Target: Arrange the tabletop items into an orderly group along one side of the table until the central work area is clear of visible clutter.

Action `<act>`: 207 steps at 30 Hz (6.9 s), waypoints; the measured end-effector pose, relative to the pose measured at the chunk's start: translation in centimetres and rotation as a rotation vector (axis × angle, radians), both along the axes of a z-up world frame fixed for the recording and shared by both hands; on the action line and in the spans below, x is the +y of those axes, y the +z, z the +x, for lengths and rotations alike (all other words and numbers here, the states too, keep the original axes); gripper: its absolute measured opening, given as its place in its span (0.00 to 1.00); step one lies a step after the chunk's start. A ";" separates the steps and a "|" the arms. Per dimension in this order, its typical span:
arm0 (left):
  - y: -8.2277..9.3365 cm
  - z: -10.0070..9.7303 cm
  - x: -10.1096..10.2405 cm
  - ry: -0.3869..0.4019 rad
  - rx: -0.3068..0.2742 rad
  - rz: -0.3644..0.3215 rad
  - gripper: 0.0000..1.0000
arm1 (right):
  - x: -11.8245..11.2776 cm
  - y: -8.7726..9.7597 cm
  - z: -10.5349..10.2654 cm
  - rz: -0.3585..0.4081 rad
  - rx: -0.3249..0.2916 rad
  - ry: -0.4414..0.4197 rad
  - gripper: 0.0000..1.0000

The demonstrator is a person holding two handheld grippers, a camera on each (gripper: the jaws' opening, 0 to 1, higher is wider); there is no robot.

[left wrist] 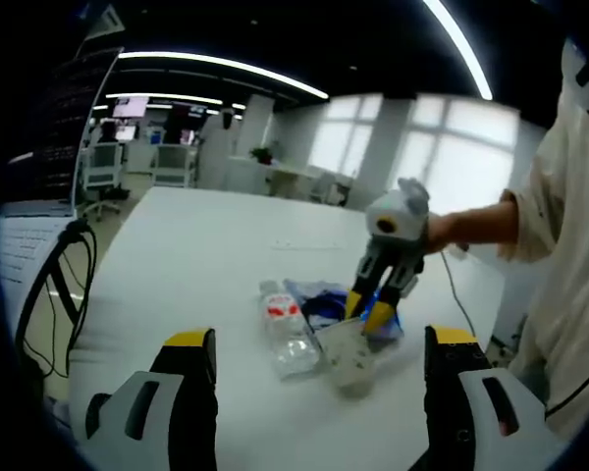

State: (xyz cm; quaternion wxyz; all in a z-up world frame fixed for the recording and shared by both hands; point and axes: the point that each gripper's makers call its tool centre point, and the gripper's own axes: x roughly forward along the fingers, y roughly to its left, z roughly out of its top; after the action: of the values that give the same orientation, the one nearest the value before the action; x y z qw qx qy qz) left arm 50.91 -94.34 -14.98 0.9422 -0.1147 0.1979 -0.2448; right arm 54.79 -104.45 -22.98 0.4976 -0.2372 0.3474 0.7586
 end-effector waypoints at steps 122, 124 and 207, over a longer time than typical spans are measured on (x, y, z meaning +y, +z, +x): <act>1.4 -0.6 -2.3 -0.049 -0.029 0.007 0.83 | -1.3 1.8 -6.5 0.052 -0.386 0.124 0.26; 1.5 -0.7 -2.4 -0.051 -0.031 0.010 0.83 | -1.3 2.0 -6.4 0.061 -0.383 0.110 0.28; 6.5 2.9 -15.8 -0.111 -0.098 0.118 0.82 | -17.6 5.9 9.4 0.255 -0.342 -0.635 0.47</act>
State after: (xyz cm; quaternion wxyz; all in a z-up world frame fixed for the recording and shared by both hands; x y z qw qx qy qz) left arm 53.80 -110.15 -8.51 0.9409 -0.0356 0.1717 -0.2898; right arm 64.16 -122.04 -17.08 0.7842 -0.1772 0.2181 0.5532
